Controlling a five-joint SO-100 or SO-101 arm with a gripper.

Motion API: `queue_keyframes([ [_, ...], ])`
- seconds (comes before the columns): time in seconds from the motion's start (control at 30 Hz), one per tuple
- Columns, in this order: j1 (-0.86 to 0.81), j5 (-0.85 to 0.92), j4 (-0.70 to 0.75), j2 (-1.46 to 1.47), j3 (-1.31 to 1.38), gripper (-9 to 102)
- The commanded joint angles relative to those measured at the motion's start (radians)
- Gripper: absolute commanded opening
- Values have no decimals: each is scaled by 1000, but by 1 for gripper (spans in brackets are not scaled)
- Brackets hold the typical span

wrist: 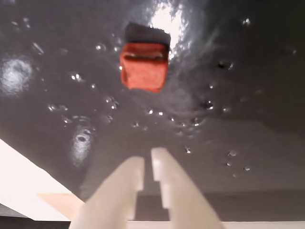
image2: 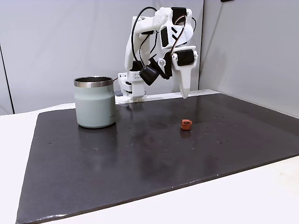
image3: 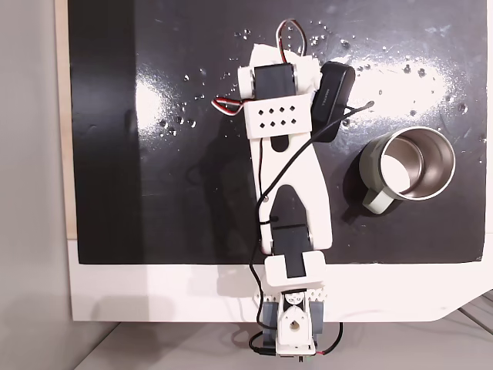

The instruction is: Grasp a cube and put it in the cup.

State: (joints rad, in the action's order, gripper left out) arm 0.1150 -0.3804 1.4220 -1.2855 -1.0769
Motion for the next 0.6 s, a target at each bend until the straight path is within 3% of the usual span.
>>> queue_keyframes([
  [0.0, -15, -6, 8, -12, 66, 16],
  [0.17, -14, -6, 17, -5, 66, 36],
  [0.57, -14, 3, 26, 57, 66, 38],
])
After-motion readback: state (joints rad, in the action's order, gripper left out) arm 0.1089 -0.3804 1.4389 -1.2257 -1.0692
